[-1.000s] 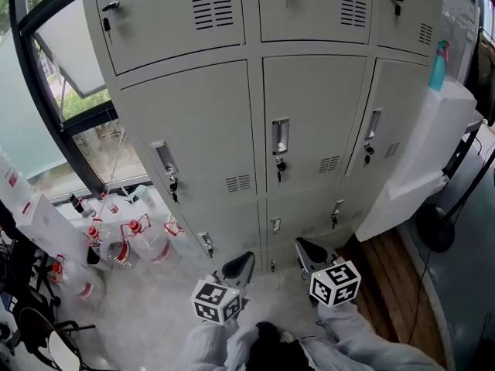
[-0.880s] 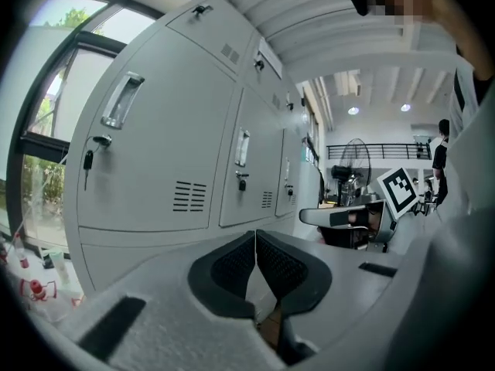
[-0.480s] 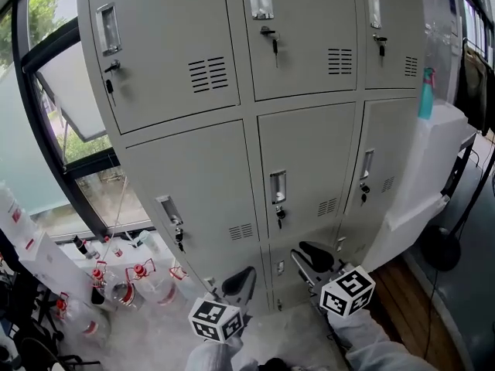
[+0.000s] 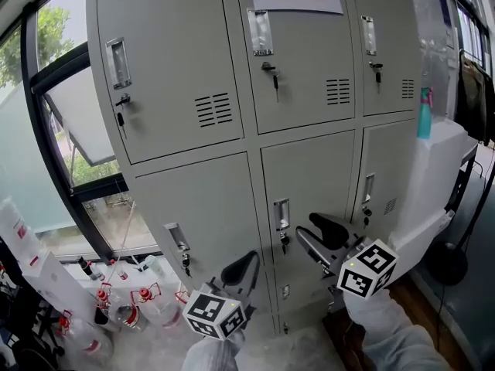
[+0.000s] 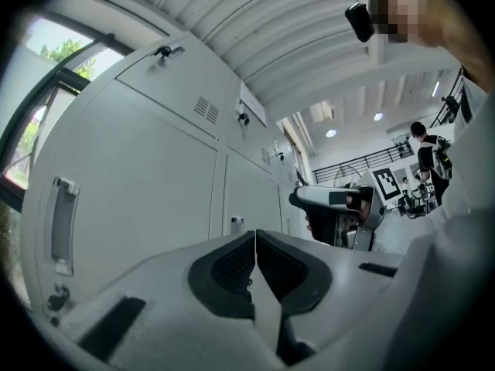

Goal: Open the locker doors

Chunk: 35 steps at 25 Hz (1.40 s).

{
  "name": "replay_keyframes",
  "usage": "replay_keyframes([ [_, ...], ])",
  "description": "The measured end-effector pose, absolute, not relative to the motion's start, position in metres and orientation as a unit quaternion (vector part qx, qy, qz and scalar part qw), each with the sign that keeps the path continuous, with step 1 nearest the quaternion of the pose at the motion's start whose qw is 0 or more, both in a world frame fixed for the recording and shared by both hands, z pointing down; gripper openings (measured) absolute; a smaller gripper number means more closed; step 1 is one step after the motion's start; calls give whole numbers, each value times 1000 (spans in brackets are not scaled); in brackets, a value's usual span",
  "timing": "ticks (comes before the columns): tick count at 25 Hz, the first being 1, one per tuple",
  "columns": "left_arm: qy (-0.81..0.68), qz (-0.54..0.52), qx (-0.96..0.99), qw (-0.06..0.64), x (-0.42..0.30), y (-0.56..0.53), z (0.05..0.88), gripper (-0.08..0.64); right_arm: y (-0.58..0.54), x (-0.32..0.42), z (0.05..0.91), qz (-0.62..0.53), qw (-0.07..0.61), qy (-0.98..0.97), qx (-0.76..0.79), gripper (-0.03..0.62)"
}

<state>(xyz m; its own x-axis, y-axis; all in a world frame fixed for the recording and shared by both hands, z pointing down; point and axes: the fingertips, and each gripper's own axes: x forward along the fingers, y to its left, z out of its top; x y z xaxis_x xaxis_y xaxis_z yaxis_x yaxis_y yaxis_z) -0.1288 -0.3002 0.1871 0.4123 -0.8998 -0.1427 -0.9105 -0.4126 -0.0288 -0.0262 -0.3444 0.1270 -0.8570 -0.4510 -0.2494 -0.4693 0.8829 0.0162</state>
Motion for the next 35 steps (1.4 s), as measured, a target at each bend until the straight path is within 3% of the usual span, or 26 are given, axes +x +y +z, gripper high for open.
replay_keyframes([
  [20, 536, 105, -800, 249, -136, -347, -53, 12, -385, -48, -114, 132, 169, 961, -174, 163],
  [35, 526, 102, -771, 343, -132, -376, -189, 12, -427, -79, -218, 128, 147, 966, -172, 163],
])
